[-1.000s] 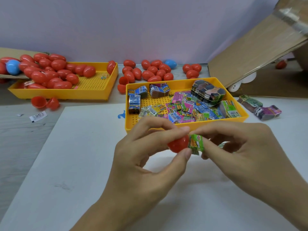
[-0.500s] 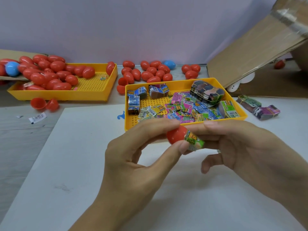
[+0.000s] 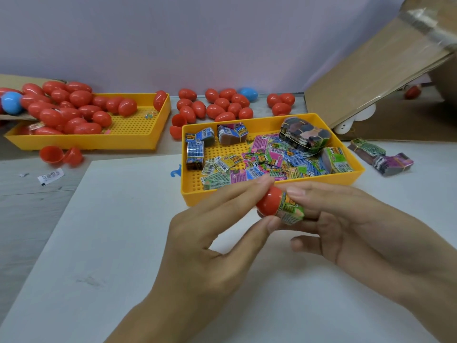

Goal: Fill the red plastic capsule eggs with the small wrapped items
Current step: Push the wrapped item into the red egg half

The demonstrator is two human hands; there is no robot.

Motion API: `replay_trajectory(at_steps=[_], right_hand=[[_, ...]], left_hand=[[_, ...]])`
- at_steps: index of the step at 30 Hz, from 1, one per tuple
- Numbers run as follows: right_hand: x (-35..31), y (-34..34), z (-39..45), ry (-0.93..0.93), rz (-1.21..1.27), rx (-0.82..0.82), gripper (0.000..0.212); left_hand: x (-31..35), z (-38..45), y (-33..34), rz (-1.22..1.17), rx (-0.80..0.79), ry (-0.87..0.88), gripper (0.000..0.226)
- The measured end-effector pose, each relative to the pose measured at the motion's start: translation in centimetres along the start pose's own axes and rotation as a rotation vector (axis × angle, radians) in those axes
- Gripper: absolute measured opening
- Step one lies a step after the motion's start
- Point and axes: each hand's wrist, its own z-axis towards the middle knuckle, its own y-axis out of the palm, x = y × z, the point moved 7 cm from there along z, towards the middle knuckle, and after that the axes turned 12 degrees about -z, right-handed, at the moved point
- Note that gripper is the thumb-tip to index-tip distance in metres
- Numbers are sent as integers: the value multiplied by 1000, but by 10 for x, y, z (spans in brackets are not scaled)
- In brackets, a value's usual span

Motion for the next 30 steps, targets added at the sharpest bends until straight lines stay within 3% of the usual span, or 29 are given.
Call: replay_trajectory(at_steps=[8,12,19,24,27,30], right_hand=[[2,3,-1,-15,-17,2,38],[1,6,0,-28,34,-21,33],[-1,1,-3,-35,-79,100,40],[-2,4,-4,-56,-102,103,40],[-6,-2,-4,-144,-129,175,35],[-23,-5,-15,-451,-466,380,40]], left_hand=[[-1,1,2,1,-18,-45,40],[5,0,6,103,-35,33,37],[2,-1,4,17,-38,7,42],[3,0,1,97,-37,48,39],[-7,-2,0,-43,2,-99,43],[-22,-3,2,-298,44,-391,36]])
